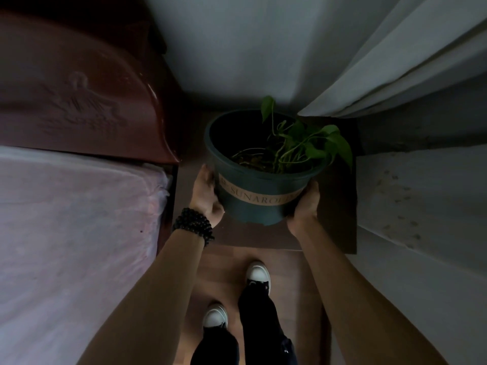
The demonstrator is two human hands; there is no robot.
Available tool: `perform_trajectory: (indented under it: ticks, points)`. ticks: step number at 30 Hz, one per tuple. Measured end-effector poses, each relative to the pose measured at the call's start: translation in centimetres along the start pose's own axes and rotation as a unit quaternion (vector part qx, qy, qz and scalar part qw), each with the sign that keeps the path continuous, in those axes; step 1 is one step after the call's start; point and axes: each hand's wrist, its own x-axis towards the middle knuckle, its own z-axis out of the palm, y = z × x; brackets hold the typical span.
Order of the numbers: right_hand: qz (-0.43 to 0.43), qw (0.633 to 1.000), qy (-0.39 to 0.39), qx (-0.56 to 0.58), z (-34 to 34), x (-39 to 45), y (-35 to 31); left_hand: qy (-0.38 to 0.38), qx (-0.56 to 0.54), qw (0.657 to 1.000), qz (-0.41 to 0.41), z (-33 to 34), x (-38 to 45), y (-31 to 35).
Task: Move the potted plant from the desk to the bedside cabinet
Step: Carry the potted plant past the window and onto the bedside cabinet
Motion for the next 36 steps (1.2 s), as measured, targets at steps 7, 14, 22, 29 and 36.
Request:
perform_trajectory:
  ticks: [7, 14, 22, 29, 36]
  points:
    - [-0.006, 0.997, -0.059, 0.045, 1.0, -1.9, -0.9, 0.008, -0.075, 0.997, 0.006, -0.5, -0.8, 0.4]
    - [-0.018, 0.994, -0.067, 0.081, 0.5, -4.7, -2.2, -0.048, -0.048, 0.997, -0.038, -1.2, -3.2, 0.5]
    - [-0.026, 0.993, -0.078, 0.089, 0.3, -6.7, -1.4, -0.122, -0.068, 0.99, -0.025, -1.6, -4.4, 0.0]
    - [-0.008, 0.995, -0.055, 0.08, 0.1, -6.4, -0.1, -0.118, -0.026, 0.992, -0.043, -2.4, -3.0, -0.7]
    - [-0.02, 0.998, -0.028, 0.049, -0.1, -5.8, 0.8, -0.08, -0.054, 0.994, -0.047, -3.4, -2.6, -1.4]
